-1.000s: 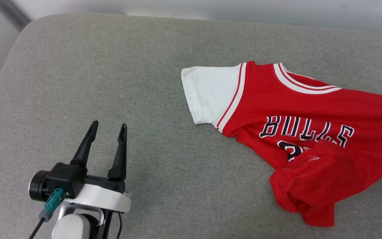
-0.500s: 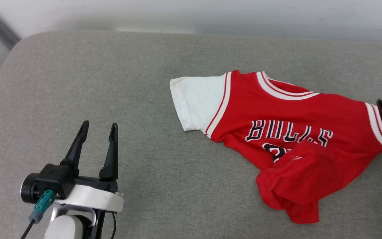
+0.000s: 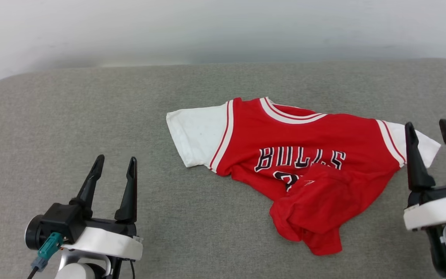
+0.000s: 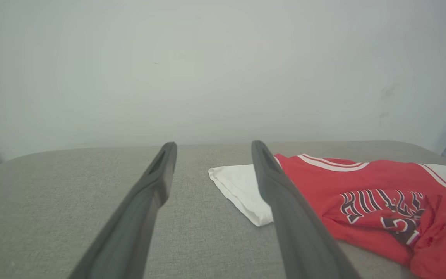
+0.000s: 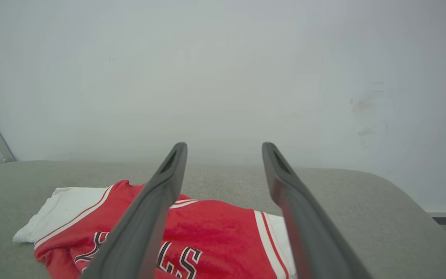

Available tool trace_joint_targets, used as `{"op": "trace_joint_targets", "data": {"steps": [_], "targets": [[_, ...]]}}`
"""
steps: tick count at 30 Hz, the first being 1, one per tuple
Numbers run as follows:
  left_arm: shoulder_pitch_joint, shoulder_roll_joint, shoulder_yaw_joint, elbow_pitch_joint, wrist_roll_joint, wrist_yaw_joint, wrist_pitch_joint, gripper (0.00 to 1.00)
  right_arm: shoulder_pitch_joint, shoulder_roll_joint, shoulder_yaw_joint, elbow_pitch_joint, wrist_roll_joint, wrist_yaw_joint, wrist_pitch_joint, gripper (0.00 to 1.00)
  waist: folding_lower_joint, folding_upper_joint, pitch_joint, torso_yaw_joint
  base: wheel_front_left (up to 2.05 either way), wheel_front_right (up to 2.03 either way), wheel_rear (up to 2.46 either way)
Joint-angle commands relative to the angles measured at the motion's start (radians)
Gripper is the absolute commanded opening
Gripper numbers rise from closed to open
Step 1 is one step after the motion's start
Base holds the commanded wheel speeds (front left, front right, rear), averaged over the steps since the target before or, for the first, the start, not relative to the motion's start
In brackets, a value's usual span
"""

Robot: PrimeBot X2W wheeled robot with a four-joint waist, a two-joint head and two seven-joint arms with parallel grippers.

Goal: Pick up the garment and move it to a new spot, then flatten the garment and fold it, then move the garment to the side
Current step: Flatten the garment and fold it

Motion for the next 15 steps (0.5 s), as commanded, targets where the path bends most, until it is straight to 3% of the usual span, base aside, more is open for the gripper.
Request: {"op": "trace_joint_targets", "data": {"steps": [1,7,15], "targets": [[0.006,0.007,-0.009,-0.001,-0.014,-0.001,-0.003,1.0,0.03,0.029,0.001,-0.019,-0.016,-0.001,-0.034,1.0,0.0,-0.0001,-0.005,-0.018,0.0,0.0,0.0],[-0.024,0.05,-0.119,0.028,-0.076,-0.001,0.025,1.0,0.076,0.1,-0.009,-0.056,-0.04,-0.001,-0.098,1.0,0.0,-0.0001,0.013,-0.059,0.0,0.0,0.0],[-0.224,0.16,-0.331,-0.017,-0.19,-0.001,0.386,1.0,0.048,0.134,-0.077,-0.071,-0.091,-0.001,-0.092,1.0,0.0,-0.0001,0.075,-0.099,0.0,0.0,0.0]]}}
